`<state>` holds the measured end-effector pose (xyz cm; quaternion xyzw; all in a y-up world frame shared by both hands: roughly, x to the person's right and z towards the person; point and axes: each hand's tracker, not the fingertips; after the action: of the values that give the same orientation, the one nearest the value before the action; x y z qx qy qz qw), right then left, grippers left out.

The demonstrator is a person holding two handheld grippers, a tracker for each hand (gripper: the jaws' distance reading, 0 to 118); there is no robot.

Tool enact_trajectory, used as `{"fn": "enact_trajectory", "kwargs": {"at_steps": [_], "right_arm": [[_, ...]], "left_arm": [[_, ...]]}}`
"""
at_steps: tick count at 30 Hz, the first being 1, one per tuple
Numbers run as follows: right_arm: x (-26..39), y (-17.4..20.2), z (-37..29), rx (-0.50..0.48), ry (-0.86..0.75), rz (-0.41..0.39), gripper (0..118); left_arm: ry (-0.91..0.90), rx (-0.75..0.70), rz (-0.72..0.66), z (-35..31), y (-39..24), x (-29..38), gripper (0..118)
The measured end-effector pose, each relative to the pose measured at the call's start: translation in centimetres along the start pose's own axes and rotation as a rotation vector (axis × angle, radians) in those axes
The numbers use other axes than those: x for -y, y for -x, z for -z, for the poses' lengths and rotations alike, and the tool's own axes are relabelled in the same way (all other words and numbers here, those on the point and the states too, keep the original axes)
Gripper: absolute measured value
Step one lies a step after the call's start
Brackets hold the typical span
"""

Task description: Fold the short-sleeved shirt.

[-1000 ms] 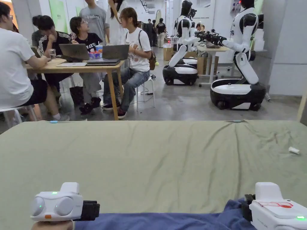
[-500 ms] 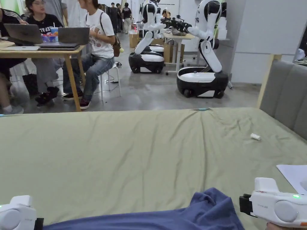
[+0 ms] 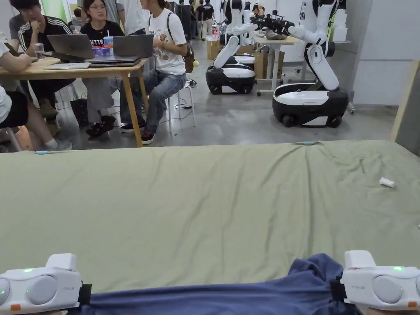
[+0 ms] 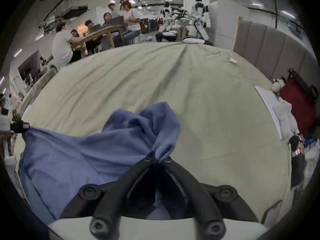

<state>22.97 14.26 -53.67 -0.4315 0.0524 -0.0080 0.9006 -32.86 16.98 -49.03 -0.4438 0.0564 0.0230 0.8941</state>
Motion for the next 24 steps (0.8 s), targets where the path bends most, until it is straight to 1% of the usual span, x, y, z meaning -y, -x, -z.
{"fn": "enact_trajectory", "kwargs": {"at_steps": [4, 8, 10, 13, 14, 17, 18, 21, 24], "right_arm": [[0.1, 0.3, -6.1, -0.006, -0.122, 0.014, 4], [1.2, 0.7, -13.2, -0.016, -0.225, -0.017, 4], [2.6, 0.9, -16.4, -0.02, -0.263, -0.024, 4], [5.3, 1.3, -20.2, -0.012, -0.292, -0.06, 4], [6.7, 1.4, -21.3, -0.005, -0.291, -0.084, 4], [10.8, 1.6, -22.4, -0.004, -0.252, -0.121, 4], [12.8, 2.1, -23.0, 0.002, -0.235, -0.118, 4], [17.5, 2.5, -22.6, 0.004, -0.159, -0.142, 4], [20.7, 2.2, -21.1, 0.017, -0.083, -0.119, 4]], "left_arm": [[-0.086, 0.01, -0.001, -3.8, 0.1, 0.3, 0], [-0.179, 0.026, 0.04, -9.7, 0.5, 1.8, 0], [-0.207, 0.045, 0.037, -12.6, 1.2, 3.2, 0], [-0.222, 0.069, 0.03, -15.6, 2.5, 6.1, 0], [-0.218, 0.073, 0.031, -16.3, 3.0, 7.5, 0], [-0.191, 0.09, 0.023, -17.1, 4.2, 11.6, 0], [-0.181, 0.098, 0.013, -17.2, 4.8, 13.2, 0], [-0.109, 0.12, -0.013, -16.9, 5.8, 17.3, 0], [-0.079, 0.116, -0.013, -16.3, 6.1, 19.6, 0]]}}
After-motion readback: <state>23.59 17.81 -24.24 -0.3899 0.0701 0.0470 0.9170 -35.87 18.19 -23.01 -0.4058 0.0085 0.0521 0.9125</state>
